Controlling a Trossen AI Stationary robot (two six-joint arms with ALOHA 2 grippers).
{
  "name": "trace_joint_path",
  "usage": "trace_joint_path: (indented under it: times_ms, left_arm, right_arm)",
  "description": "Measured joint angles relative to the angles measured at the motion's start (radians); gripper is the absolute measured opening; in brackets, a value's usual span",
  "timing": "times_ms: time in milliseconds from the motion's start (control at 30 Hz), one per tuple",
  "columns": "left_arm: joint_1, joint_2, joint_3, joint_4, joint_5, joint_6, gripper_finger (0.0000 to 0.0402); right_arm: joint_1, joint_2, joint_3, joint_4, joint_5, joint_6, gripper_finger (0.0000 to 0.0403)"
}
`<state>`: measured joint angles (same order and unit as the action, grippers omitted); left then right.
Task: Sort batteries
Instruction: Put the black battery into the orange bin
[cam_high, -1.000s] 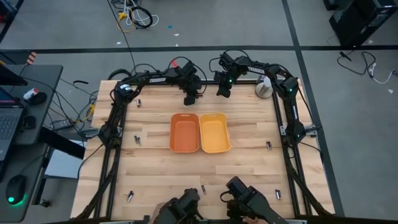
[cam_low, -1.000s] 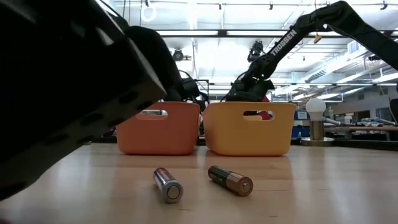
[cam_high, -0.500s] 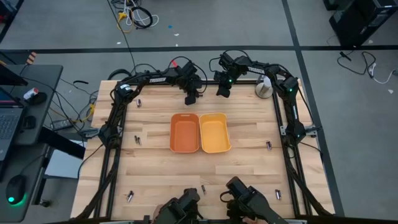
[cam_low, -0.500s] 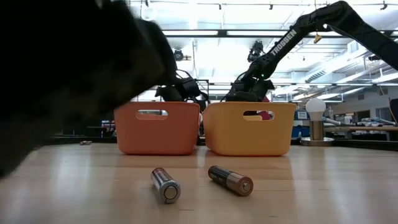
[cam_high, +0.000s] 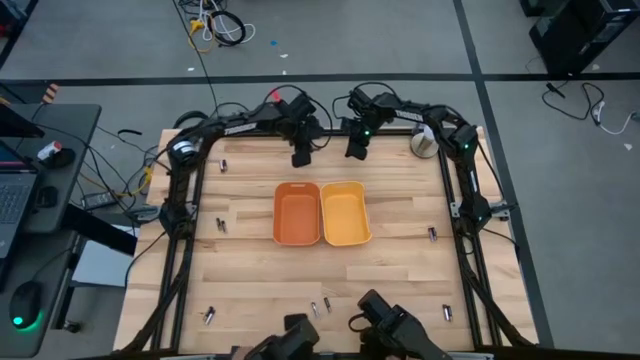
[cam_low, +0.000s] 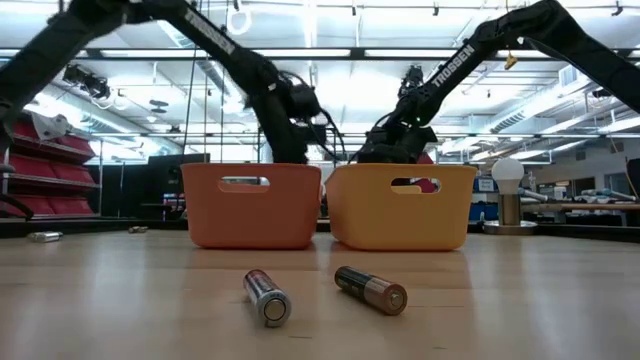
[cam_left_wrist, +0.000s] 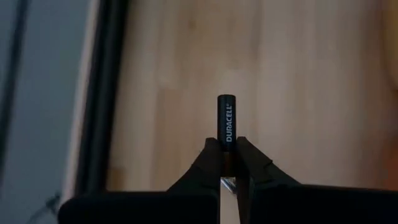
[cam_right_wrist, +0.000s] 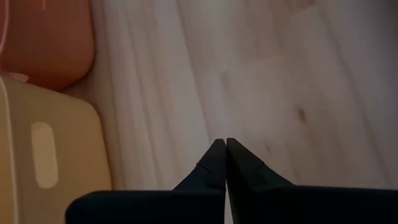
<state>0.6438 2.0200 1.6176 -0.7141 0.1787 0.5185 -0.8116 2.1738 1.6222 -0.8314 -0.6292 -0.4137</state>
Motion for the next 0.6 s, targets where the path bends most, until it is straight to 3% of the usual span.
trace_joint_path:
  times_ms: [167, 333, 600]
  left_arm:
    - [-0.032, -0.082, -0.021, -0.170, 0.012, -0.052, 0.0006]
    - [-0.074, -0.178, -0.085, -0.237, 0.016, -0.104, 0.0006]
    - [-0.193, -0.363, -0.238, -0.232, -0.028, -0.246, 0.0006]
  right_arm:
    - [0.031, 0.000, 0.000, 0.001, 0.000, -0.002, 0.0000]
    - [0.051, 0.000, 0.000, 0.002, -0.001, 0.000, 0.0000]
    - [0.097, 0.000, 0.000, 0.008, -0.003, 0.002, 0.0000]
